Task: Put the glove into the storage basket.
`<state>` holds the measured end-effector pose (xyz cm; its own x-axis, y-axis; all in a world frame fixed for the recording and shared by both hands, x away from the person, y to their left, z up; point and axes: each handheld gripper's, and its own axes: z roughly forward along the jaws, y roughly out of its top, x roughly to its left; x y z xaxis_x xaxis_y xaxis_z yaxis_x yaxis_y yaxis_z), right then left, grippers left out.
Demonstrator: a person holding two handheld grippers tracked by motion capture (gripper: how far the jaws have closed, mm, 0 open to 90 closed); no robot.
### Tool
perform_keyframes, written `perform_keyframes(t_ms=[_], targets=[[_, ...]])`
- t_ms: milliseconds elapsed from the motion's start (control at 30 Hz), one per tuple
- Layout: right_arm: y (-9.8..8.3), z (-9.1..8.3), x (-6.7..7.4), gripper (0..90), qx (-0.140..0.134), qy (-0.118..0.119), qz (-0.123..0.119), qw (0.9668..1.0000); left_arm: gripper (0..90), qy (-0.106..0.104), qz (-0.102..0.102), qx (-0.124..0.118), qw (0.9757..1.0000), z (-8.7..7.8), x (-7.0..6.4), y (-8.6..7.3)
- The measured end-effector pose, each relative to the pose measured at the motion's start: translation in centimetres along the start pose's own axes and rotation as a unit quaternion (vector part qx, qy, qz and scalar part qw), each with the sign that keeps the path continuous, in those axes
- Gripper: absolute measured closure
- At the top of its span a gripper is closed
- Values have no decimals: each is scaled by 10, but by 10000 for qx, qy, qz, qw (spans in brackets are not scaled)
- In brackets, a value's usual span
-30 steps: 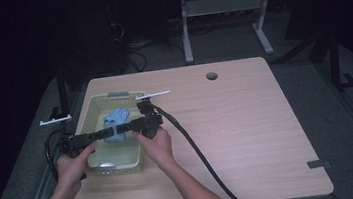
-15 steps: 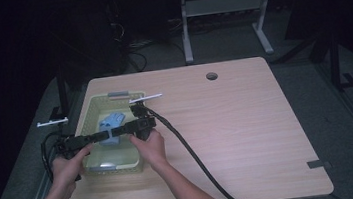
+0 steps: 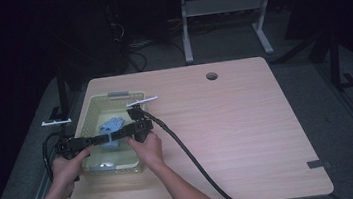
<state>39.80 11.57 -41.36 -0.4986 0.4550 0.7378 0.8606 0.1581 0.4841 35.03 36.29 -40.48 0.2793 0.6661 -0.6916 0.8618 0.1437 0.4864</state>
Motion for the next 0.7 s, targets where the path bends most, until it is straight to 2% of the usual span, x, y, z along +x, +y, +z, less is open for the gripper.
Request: perform_keyframes(t_ms=[100, 400, 700], targets=[[-1, 3, 0, 735, 57, -63, -27, 10000, 686, 22, -67, 61, 10000, 2, 3, -1], [-2, 12, -4, 732, 208, -163, 22, 9996, 686, 120, -100, 188, 9997, 4, 11, -2], [-3, 18, -2, 728, 348, -365, -108, 9987, 686, 367, -12, 404, 9985, 6, 10, -1]])
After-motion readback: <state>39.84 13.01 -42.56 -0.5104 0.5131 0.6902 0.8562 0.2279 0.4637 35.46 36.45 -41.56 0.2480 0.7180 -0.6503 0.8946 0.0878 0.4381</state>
